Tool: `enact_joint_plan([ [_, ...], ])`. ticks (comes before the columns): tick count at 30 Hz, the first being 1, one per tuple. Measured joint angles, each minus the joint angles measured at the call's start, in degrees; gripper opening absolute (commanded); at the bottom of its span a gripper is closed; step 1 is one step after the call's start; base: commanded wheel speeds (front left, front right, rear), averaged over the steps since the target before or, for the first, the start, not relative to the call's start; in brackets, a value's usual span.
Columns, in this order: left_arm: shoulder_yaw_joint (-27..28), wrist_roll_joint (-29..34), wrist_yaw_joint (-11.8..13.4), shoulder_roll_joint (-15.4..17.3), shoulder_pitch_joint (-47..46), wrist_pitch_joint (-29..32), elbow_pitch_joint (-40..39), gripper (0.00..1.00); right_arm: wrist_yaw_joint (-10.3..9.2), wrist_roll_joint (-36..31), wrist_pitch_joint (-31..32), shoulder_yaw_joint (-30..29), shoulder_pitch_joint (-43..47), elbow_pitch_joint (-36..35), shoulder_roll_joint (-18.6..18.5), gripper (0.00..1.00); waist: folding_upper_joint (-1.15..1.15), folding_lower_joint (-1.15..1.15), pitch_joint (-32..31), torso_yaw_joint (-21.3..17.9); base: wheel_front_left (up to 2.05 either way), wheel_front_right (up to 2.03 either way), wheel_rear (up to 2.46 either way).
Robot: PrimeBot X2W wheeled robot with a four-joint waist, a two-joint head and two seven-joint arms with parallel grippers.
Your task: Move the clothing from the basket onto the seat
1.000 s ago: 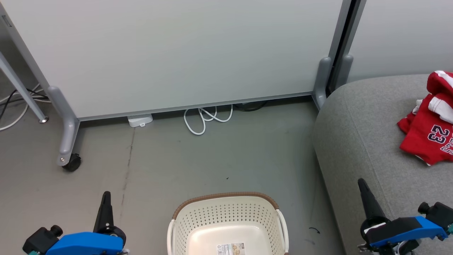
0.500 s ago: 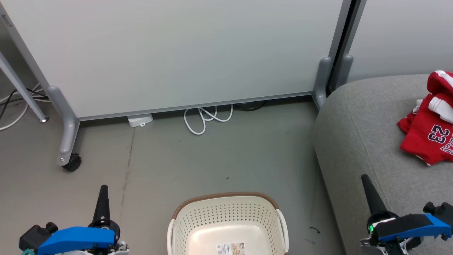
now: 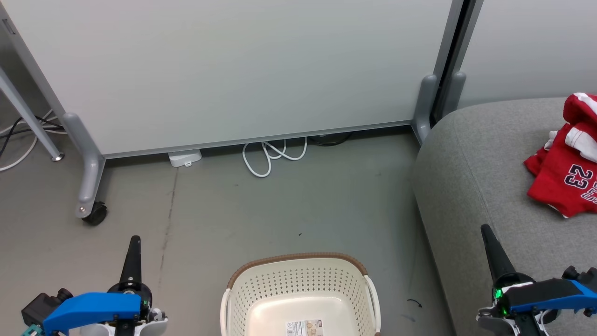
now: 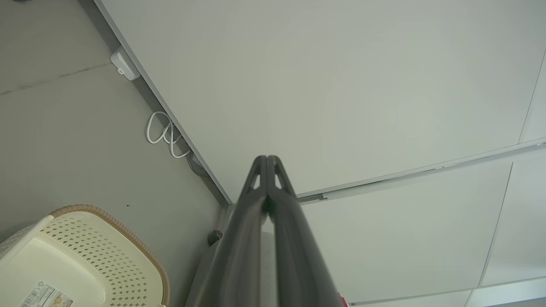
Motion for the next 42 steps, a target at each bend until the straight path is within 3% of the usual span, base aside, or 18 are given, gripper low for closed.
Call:
enact_joint_plan([
  [42,2.59,-15.68,0.0,-0.52,-2.36,4.71,-1.75,0.0,0.0,18.17,2.41,-1.7,-1.5,-0.48,0.0,0.0,0.0,0.0,0.15,0.09,0.0,0.0,0.0],
])
